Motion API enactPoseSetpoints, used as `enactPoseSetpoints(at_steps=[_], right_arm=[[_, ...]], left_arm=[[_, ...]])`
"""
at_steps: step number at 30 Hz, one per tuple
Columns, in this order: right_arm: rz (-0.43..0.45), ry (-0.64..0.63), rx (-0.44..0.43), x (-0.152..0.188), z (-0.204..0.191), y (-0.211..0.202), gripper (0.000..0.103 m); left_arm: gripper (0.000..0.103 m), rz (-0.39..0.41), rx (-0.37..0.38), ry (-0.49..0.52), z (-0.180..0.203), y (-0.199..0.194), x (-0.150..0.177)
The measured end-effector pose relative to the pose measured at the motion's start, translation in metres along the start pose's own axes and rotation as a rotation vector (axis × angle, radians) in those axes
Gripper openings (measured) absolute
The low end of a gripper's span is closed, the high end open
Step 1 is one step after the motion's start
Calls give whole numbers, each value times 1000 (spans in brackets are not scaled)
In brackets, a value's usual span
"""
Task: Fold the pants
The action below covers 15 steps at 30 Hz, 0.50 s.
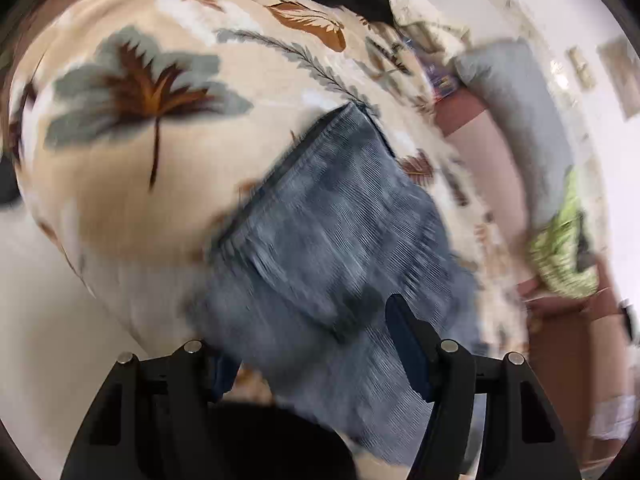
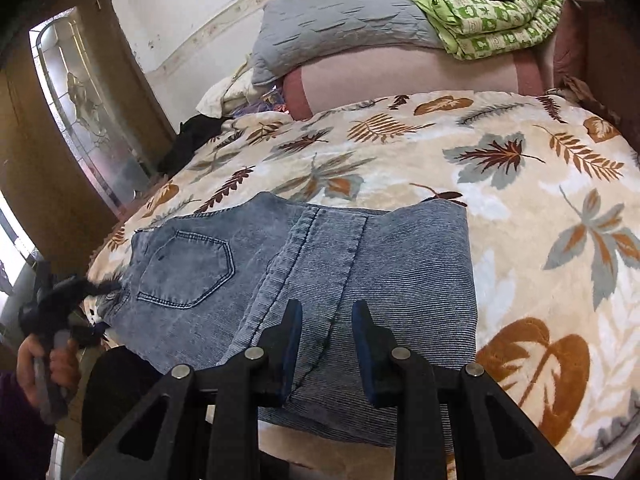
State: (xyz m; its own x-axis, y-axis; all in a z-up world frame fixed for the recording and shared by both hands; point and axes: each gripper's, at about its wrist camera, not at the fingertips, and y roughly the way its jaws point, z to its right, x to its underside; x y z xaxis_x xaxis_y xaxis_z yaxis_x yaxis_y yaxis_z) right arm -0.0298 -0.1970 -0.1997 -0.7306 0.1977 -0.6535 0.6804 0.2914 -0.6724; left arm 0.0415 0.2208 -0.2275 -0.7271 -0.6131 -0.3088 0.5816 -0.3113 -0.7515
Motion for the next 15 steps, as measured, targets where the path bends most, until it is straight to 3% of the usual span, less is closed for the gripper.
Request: enactPoseSetpoints(at_steps=[3, 5, 6, 7, 15], right_arm=[[3, 4, 4, 0, 1, 0, 29], [1, 8, 4, -1, 2, 1, 29], [-1, 10, 0, -1, 1, 1, 29], [-2, 7, -1, -1, 1, 2, 29], [10, -8, 1, -1, -1, -1, 29]], left_arm=[[66, -5, -4, -21, -1, 6, -7], [40, 13, -34, 24, 5, 4, -7], [37, 15, -38, 42, 6, 3, -6], [27, 19, -39, 40, 6, 5, -9], [14, 72, -64, 102, 22, -4, -12]])
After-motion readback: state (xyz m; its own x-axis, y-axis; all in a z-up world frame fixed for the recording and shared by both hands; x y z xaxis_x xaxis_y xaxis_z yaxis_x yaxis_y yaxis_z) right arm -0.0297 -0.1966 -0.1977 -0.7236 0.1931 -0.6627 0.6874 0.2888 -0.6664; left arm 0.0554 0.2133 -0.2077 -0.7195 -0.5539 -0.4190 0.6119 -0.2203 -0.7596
